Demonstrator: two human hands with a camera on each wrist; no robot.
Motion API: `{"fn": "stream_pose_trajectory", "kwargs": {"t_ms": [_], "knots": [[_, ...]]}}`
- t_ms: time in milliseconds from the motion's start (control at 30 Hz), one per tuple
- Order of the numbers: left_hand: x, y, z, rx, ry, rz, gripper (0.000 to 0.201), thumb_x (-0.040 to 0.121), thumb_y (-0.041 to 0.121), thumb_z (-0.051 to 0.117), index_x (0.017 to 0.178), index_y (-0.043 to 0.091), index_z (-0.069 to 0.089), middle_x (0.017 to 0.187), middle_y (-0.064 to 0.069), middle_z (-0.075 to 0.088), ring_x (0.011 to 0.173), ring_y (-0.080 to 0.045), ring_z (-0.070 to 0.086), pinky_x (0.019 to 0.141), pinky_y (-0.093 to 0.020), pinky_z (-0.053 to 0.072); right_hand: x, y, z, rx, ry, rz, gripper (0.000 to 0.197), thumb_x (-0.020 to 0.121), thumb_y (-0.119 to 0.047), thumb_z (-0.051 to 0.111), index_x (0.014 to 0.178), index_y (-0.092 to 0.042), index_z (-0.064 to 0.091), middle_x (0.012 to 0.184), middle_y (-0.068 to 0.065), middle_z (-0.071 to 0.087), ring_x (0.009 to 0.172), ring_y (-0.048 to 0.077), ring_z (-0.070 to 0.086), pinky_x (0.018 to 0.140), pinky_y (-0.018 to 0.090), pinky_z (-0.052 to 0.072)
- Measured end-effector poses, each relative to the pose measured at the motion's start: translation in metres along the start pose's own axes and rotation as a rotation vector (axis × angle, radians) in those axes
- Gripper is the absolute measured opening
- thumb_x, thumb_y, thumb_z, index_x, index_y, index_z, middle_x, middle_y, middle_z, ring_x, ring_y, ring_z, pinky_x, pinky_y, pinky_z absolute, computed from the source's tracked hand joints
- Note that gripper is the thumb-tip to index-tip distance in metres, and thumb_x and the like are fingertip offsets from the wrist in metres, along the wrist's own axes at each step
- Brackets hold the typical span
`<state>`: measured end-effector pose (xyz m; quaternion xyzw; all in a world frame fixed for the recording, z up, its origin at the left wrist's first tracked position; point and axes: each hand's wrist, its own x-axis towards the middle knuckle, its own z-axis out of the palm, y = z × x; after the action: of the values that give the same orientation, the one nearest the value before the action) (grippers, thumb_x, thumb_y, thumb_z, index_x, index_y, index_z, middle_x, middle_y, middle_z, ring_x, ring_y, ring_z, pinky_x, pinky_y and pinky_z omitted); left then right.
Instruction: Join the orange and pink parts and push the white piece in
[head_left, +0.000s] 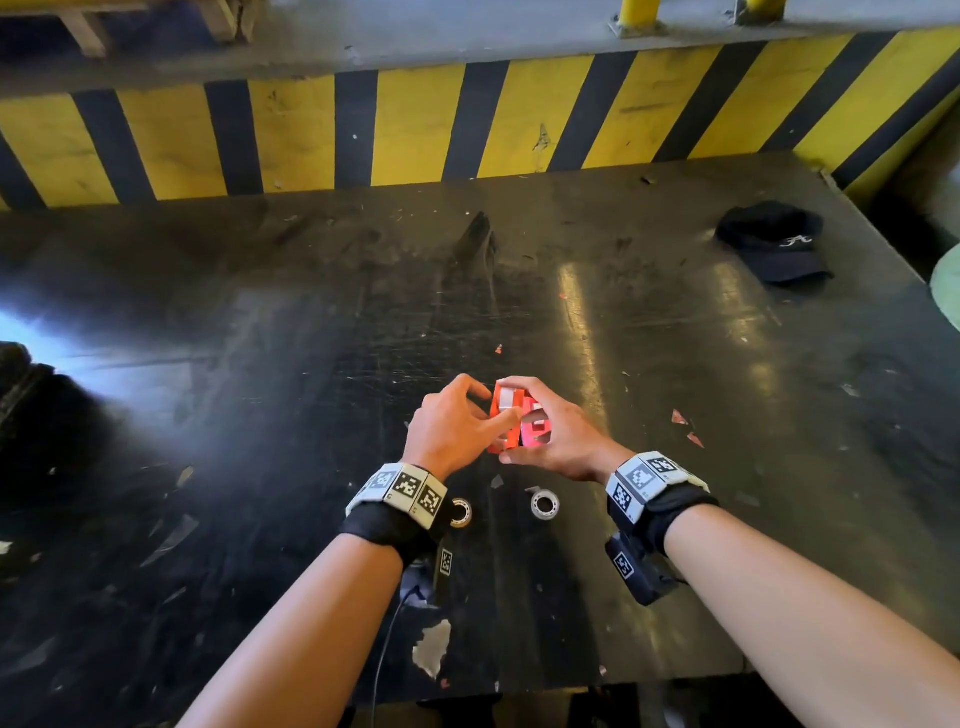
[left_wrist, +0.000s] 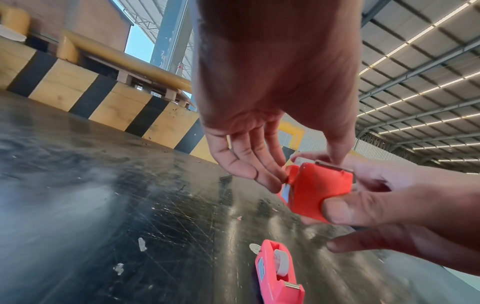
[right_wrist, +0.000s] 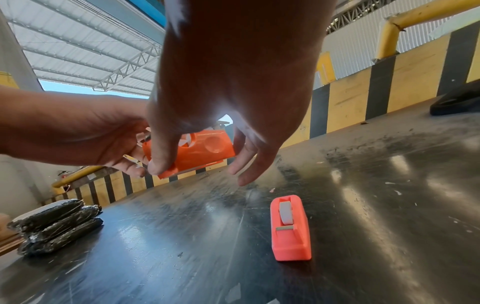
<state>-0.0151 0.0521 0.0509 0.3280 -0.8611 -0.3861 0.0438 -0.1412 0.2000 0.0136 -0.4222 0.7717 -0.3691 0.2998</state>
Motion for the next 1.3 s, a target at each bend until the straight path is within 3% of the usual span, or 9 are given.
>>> {"fn": "stream_pose_trajectory", "kwargs": {"t_ms": [167,333,467,633,767,900,1067,1167,1300], "knots": [[0.004,-0.001,0.004,0.020,-0.010,-0.052,0.047,0.079,0.066,0.068,0.110,0.031,0.063,0.074,0.012,0.075,0.080,-0.004,0.071,0.080,-0.036,0.059,0.000,0.016,0.000,-0.029,-0.014,0.027,0.092,0.070,-0.045,0.093,0.143,-0.055,0.038,0.134,-0.002,0.059,0.115,0.016,0.065,0.094,0.032,0.053],[0.015,-0.027,0.007,0.044,-0.028,-0.116,0.030,0.089,0.052,0.063,0.107,0.029,0.066,0.082,0.011,0.074,0.092,-0.015,0.069,0.093,-0.042,0.056,0.015,0.028,-0.012,-0.108,-0.001,0.048,0.084,0.071,-0.032,0.092,0.141,-0.040,0.046,0.120,-0.007,0.064,0.098,0.009,0.064,0.077,0.008,0.045],[0.024,-0.052,0.013,0.101,-0.110,-0.101,0.032,0.092,0.043,0.066,0.117,0.024,0.066,0.105,0.006,0.076,0.104,-0.019,0.070,0.097,-0.040,0.054,0.040,0.030,-0.003,-0.180,-0.070,0.068,0.086,0.065,-0.039,0.087,0.139,-0.041,0.043,0.121,0.000,0.062,0.106,0.022,0.063,0.093,0.036,0.054],[0.039,-0.071,0.024,0.183,-0.159,-0.081,0.048,0.093,0.046,0.066,0.134,0.019,0.061,0.123,-0.003,0.070,0.114,-0.023,0.066,0.099,-0.038,0.052,0.068,0.037,0.024,-0.323,-0.102,0.061,0.087,0.064,-0.058,0.082,0.139,-0.041,0.041,0.115,-0.001,0.059,0.109,0.022,0.052,0.103,0.046,0.044],[0.053,-0.072,0.039,0.108,-0.196,-0.180,0.055,0.087,0.060,0.063,0.126,0.022,0.063,0.105,0.001,0.076,0.097,-0.017,0.071,0.089,-0.036,0.056,0.077,0.045,0.038,-0.458,-0.095,0.009,0.080,0.068,-0.062,0.082,0.135,-0.041,0.043,0.091,-0.018,0.047,0.106,0.024,0.053,0.106,0.052,0.038],[0.065,-0.073,0.053,0.132,-0.155,-0.198,0.035,0.078,0.052,0.071,0.097,0.023,0.071,0.092,0.003,0.073,0.083,-0.016,0.070,0.067,-0.026,0.047,0.076,0.050,0.039,-0.449,-0.070,-0.010,0.083,0.069,-0.053,0.086,0.139,-0.041,0.043,0.110,-0.012,0.055,0.123,0.027,0.052,0.113,0.052,0.029],[0.078,-0.065,0.065,0.124,-0.137,-0.206,0.025,0.077,0.046,0.069,0.073,0.022,0.071,0.081,-0.001,0.074,0.080,-0.022,0.071,0.071,-0.032,0.055,0.074,0.062,0.026,-0.343,-0.100,0.008,0.092,0.066,-0.052,0.090,0.144,-0.040,0.043,0.135,-0.005,0.062,0.129,0.026,0.053,0.114,0.049,0.037],[0.082,-0.053,0.070,0.072,-0.126,-0.217,0.038,0.081,0.049,0.061,0.076,0.013,0.074,0.078,-0.002,0.073,0.076,-0.023,0.070,0.067,-0.034,0.057,0.076,0.065,0.019,-0.244,-0.077,0.079,0.088,0.064,-0.050,0.092,0.137,-0.042,0.044,0.131,-0.005,0.062,0.121,0.025,0.057,0.106,0.050,0.047],[0.082,-0.046,0.068,0.046,-0.116,-0.252,0.036,0.079,0.048,0.064,0.086,0.014,0.071,0.074,0.003,0.069,0.075,-0.017,0.067,0.068,-0.032,0.055,0.075,0.064,0.020,-0.212,-0.062,0.102,0.087,0.064,-0.053,0.092,0.134,-0.045,0.041,0.131,-0.004,0.061,0.124,0.028,0.056,0.104,0.055,0.047]]}}
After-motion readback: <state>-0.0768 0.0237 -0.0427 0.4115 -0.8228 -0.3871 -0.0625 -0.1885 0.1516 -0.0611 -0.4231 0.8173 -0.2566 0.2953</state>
